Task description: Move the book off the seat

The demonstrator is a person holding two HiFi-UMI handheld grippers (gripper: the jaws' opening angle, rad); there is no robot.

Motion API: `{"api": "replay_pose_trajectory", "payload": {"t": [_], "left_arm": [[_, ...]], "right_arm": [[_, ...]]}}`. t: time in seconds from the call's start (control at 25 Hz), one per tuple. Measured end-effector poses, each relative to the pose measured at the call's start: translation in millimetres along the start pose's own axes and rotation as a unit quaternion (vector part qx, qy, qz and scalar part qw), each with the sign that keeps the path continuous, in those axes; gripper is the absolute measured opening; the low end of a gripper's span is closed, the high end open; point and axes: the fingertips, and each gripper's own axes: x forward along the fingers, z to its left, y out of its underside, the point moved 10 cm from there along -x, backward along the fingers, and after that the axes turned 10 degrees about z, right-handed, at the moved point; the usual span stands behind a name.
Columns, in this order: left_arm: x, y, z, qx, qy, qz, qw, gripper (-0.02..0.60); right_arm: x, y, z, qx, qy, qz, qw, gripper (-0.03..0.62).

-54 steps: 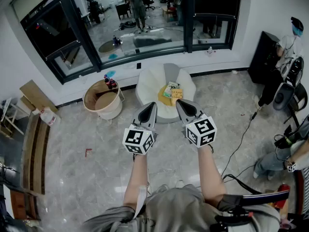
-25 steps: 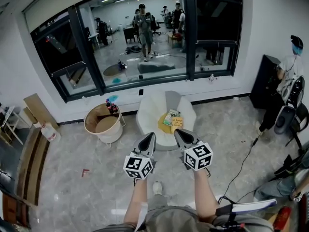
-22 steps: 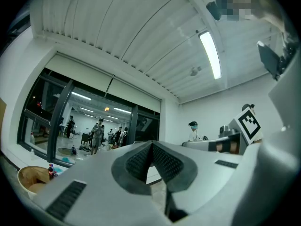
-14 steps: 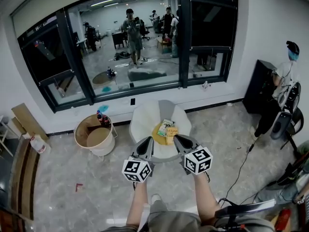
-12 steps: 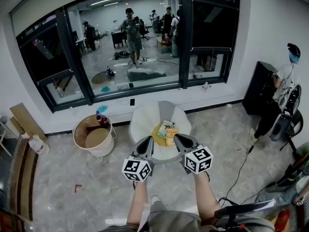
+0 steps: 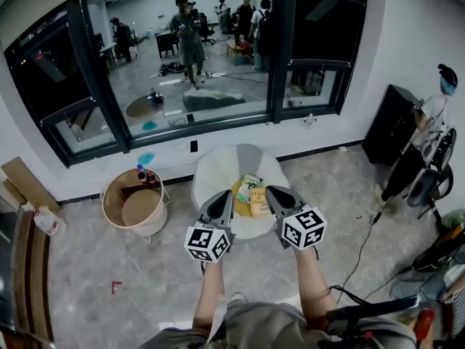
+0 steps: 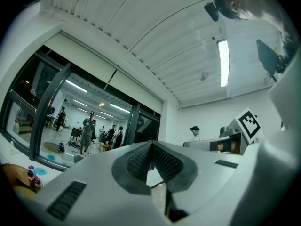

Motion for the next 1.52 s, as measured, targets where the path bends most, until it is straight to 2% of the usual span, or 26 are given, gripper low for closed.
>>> {"api": "replay_pose_trajectory", "payload": {"t": [0.24,0.4,0.52,0.72,1.08,1.2,1.36,1.52], "left_arm": [[35,15,40,-0.044,0.022,-0.002,0.9988,0.003],[61,14,51,-0.032,0.041,0.006,0.9986,0.003],[77,13,69,-0.032,0.035,0.004,0.9988,0.003],[108,8,110,-0.014,-0.001,0.005,0.9999,0.003],[204,-28,169,0.025,-0.058,0.000,0.9980,0.003],[237,-22,179,0.024,-0.074,0.017,0.9968,0.003],[283,-10,200,0.004,-0.103,0.023,0.9944,0.003],[317,-15,213,0.017,-0.140,0.017,0.9899,0.003]], "right_arm": [[46,6,-5,0.006,0.002,0.019,1.000,0.015],[71,-3,-17,-0.002,0.003,0.020,1.000,0.015],[96,-9,-32,0.014,-0.006,0.010,1.000,0.015],[158,-20,-71,0.016,-0.019,-0.015,1.000,0.015],[265,-73,-169,0.028,-0.062,-0.054,0.996,0.015],[293,-69,-202,0.044,-0.081,-0.047,0.995,0.015],[330,-57,-243,0.045,-0.109,-0.033,0.993,0.015],[350,-65,-268,0.020,-0.120,-0.059,0.991,0.015]]}}
